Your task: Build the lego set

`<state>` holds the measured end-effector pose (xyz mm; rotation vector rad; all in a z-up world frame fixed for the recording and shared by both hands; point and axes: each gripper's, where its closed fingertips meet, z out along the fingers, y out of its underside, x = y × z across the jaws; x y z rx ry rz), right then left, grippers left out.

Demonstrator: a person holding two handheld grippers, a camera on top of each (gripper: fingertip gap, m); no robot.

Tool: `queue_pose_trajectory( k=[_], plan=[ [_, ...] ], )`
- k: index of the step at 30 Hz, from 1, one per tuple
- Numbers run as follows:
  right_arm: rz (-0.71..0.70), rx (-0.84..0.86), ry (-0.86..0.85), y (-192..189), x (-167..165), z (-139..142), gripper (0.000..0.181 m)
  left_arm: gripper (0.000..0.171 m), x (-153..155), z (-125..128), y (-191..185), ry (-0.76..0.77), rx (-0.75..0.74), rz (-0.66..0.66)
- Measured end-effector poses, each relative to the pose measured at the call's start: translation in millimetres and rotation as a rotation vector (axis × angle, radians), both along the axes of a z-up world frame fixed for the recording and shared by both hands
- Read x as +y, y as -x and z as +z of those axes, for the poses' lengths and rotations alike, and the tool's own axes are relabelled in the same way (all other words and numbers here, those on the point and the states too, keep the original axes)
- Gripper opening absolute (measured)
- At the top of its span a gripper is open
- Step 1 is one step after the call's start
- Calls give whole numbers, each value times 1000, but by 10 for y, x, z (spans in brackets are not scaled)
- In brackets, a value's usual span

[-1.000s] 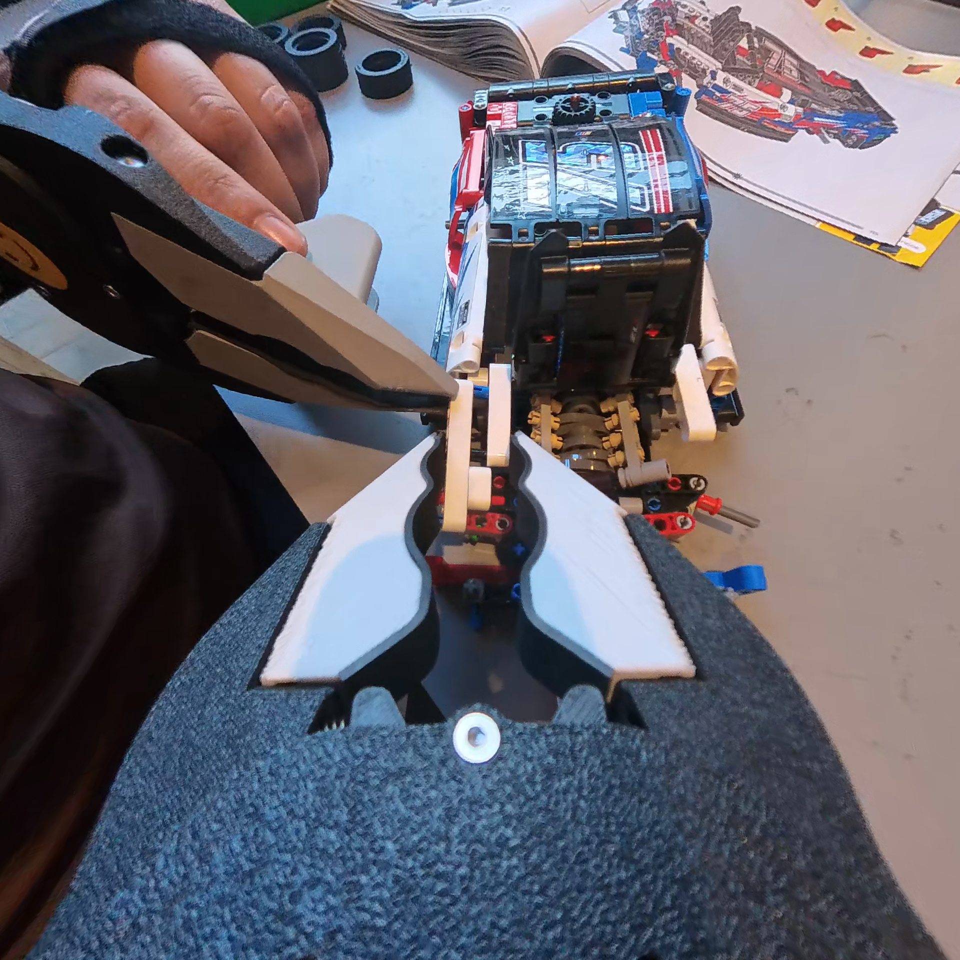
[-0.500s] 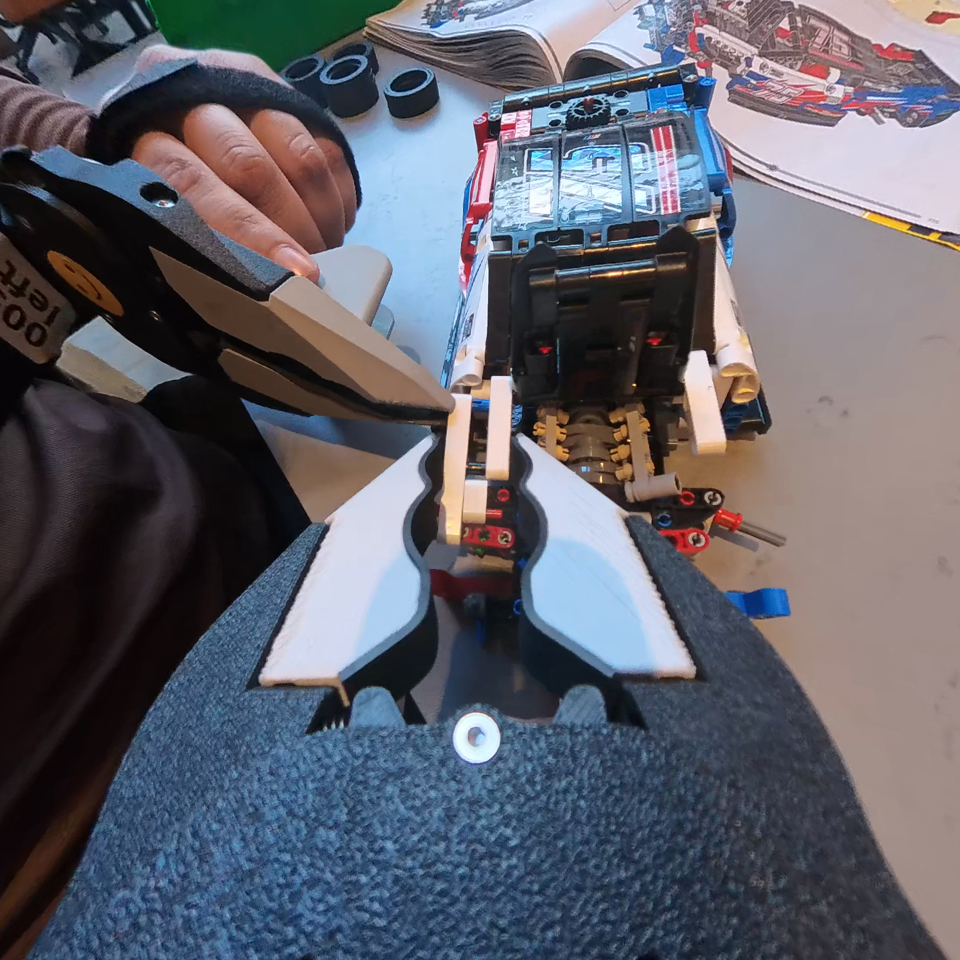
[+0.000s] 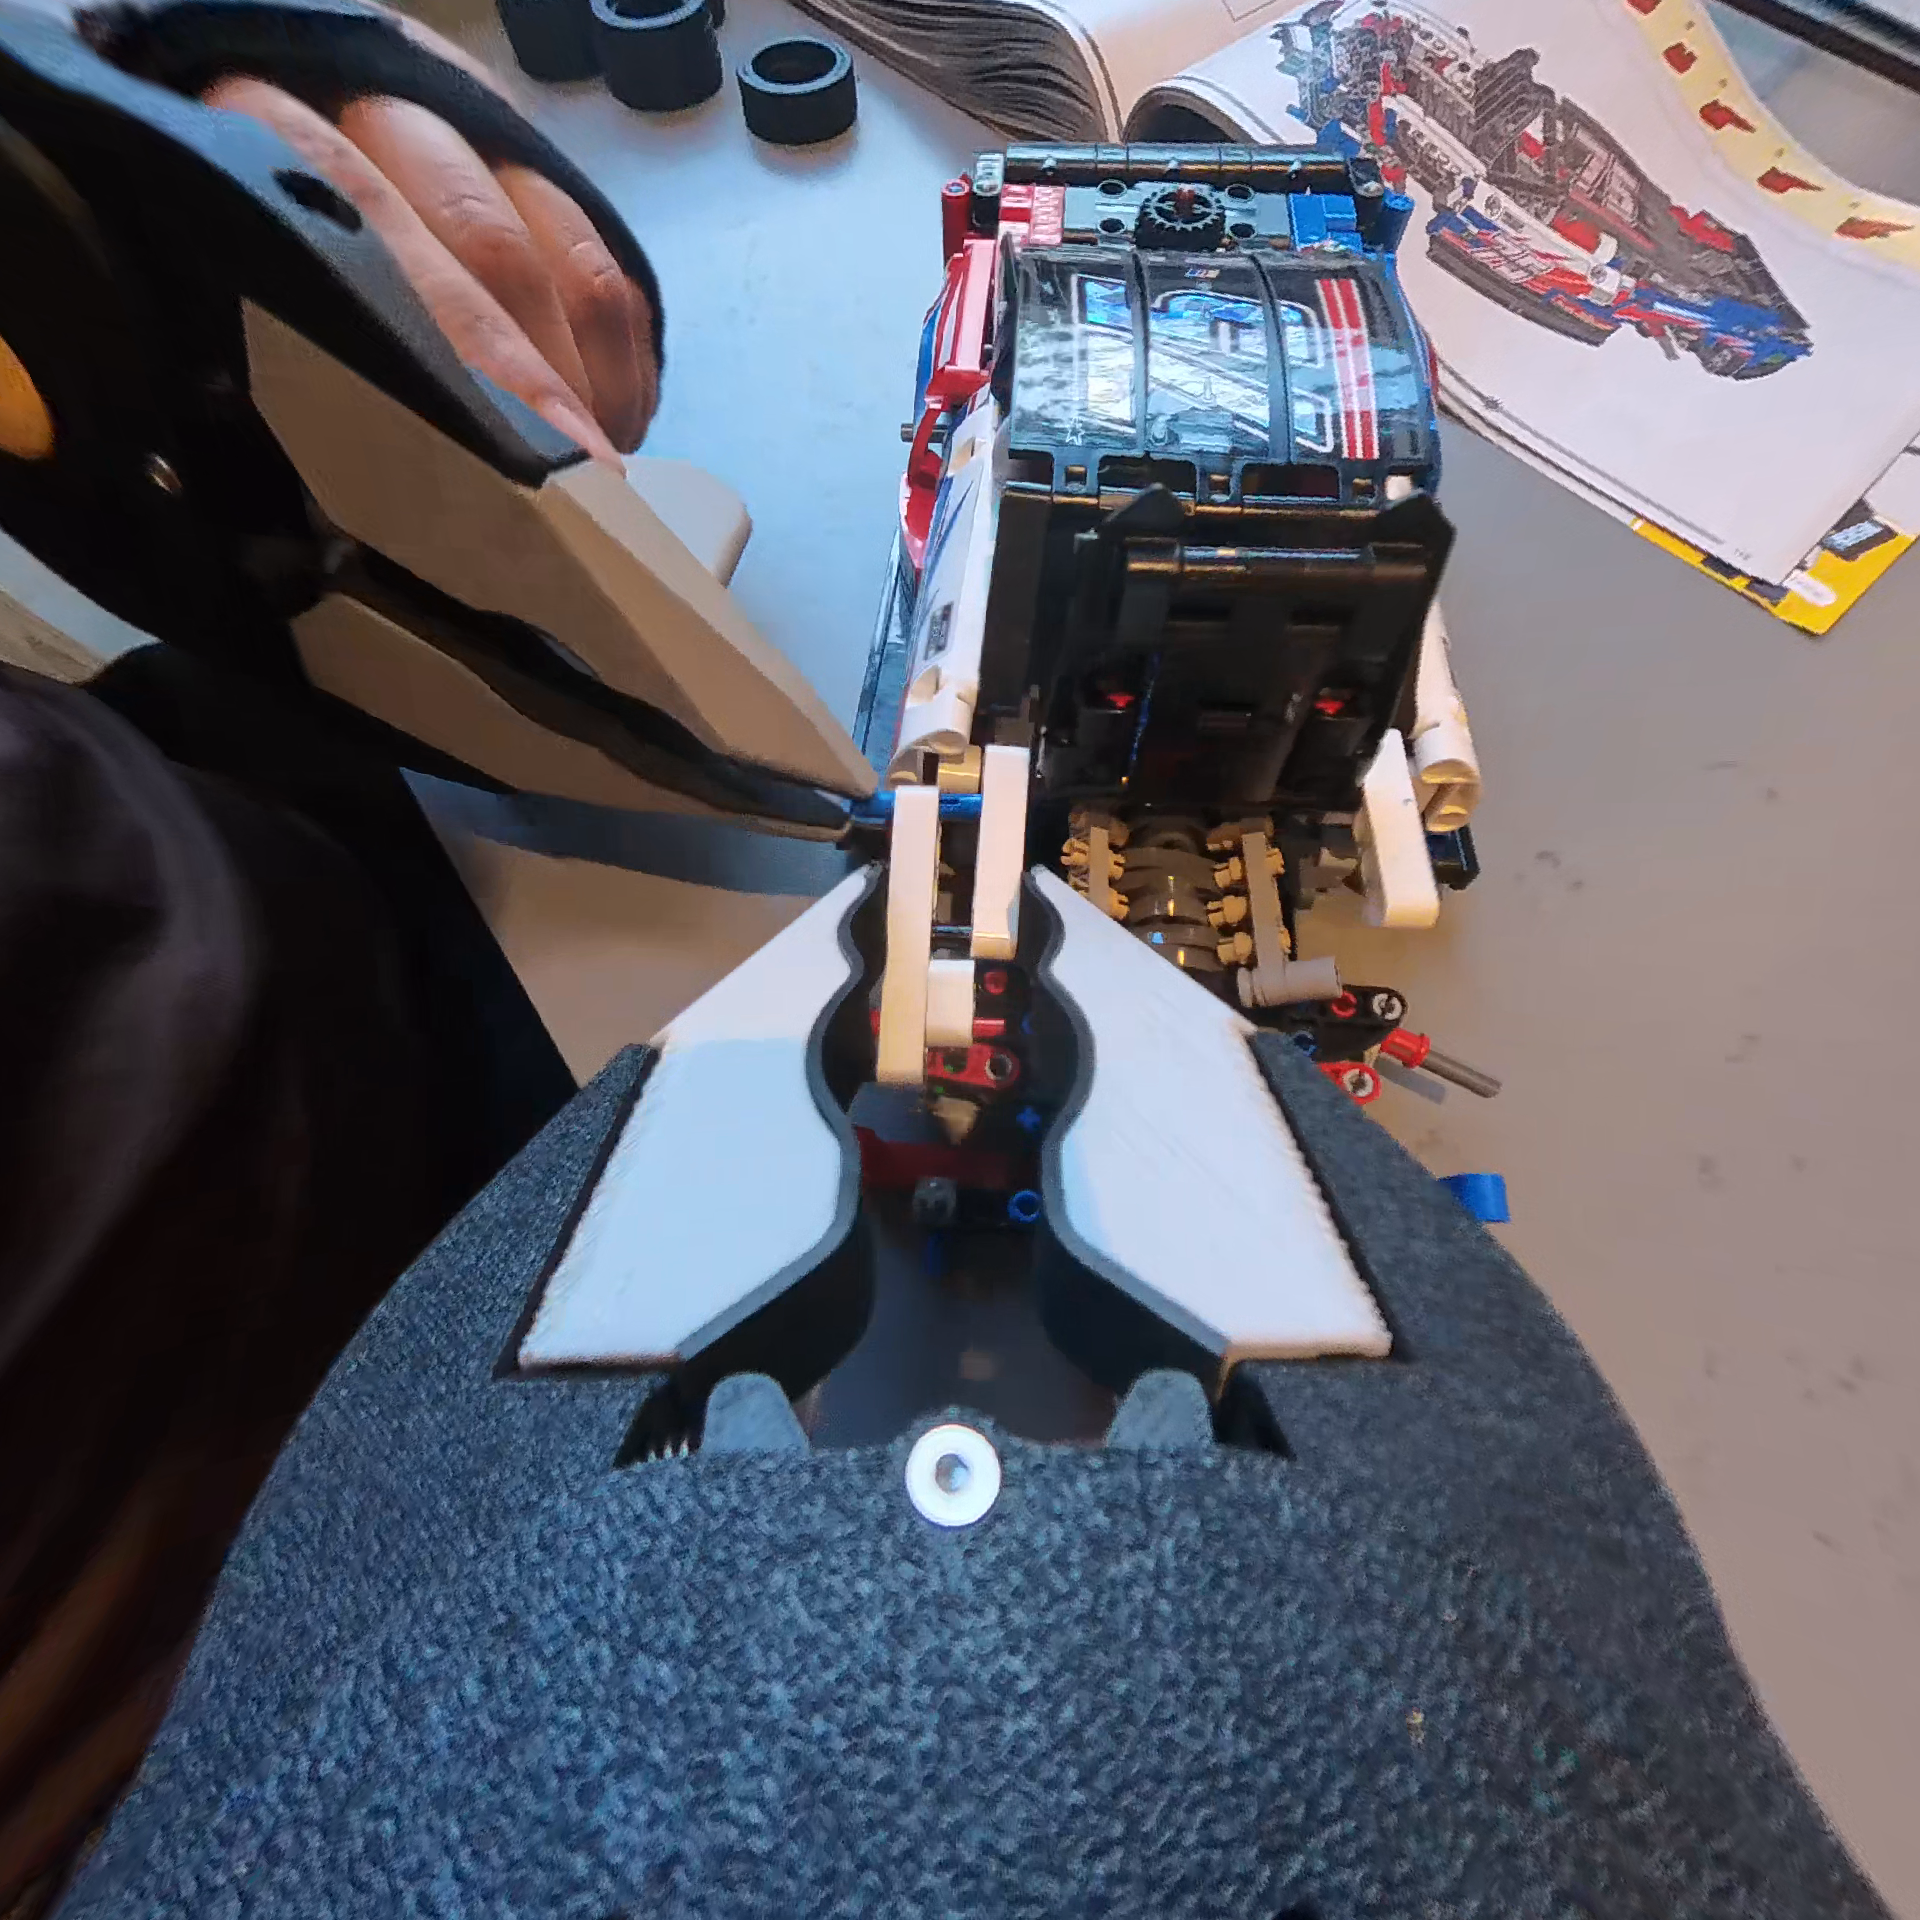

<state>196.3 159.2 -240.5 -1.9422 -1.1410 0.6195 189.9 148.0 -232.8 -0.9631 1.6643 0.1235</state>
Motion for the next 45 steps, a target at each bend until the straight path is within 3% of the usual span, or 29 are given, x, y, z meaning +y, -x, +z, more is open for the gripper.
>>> queue_pose_trajectory(
  k=[7,9,13,19,22,27,31,45],
  plan=[
    [-21,-43,-72,-5,20,-4,25,0,-64,-14,79,482,-171,212],
    [-26,-51,-66,-7,18,-7,25,0,20,33,99,437,-200,227],
    [-34,-44,-35,-9,16,-5,25,10,87,30,92,297,-100,202],
    [-42,-32,1,-16,14,-9,24,19,89,63,1,270,-41,147],
    [-43,-34,3,-19,17,-10,24,27,150,60,-15,341,12,125],
    [-30,-50,-20,-8,8,-7,21,27,124,33,-69,469,130,11],
    [-36,-47,-25,-11,27,-5,21,29,158,9,-79,551,159,-5],
    [-9,-9,-61,-21,45,7,22,29,154,-6,-107,598,289,-82]
  ],
)
